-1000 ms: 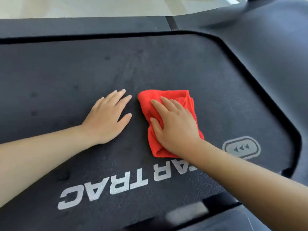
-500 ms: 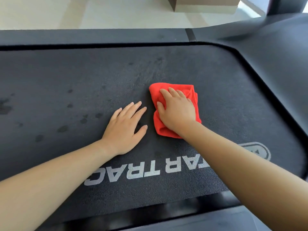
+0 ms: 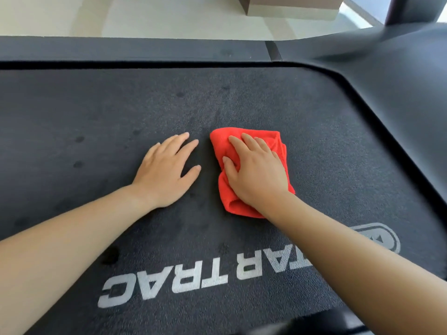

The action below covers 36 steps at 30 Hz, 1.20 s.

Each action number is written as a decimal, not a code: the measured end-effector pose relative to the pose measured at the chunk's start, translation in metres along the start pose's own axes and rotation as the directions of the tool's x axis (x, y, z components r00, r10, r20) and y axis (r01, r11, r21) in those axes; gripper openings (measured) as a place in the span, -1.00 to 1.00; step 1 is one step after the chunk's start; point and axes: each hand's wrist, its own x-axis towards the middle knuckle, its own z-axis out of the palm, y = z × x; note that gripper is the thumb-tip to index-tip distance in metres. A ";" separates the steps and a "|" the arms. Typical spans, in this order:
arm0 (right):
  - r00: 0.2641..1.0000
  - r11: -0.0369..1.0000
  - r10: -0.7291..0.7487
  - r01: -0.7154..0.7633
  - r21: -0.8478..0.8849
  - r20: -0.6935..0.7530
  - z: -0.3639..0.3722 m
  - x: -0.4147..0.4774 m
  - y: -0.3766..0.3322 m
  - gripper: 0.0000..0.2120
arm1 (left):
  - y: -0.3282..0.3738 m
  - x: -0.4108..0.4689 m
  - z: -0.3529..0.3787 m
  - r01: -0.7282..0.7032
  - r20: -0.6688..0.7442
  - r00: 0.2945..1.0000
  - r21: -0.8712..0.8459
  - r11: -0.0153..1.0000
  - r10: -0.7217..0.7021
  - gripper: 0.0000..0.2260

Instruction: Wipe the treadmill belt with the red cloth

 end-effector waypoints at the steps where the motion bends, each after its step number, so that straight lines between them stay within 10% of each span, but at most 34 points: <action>1: 1.000 1.000 0.003 -0.003 0.009 -0.003 0.001 0.009 0.001 -0.54 | -0.003 0.009 0.000 -0.011 0.012 1.000 0.006 1.000 0.011 -0.45; 27: 1.000 0.998 0.022 -0.021 0.051 -0.004 0.020 0.240 0.029 -0.58 | -0.035 0.143 0.009 0.059 -0.125 0.990 -0.027 0.998 -0.062 -0.51; 36: 0.999 1.000 0.000 -0.001 0.020 0.036 0.009 0.190 0.025 -0.57 | -0.036 0.145 0.010 0.039 -0.136 0.990 -0.037 0.999 -0.044 -0.52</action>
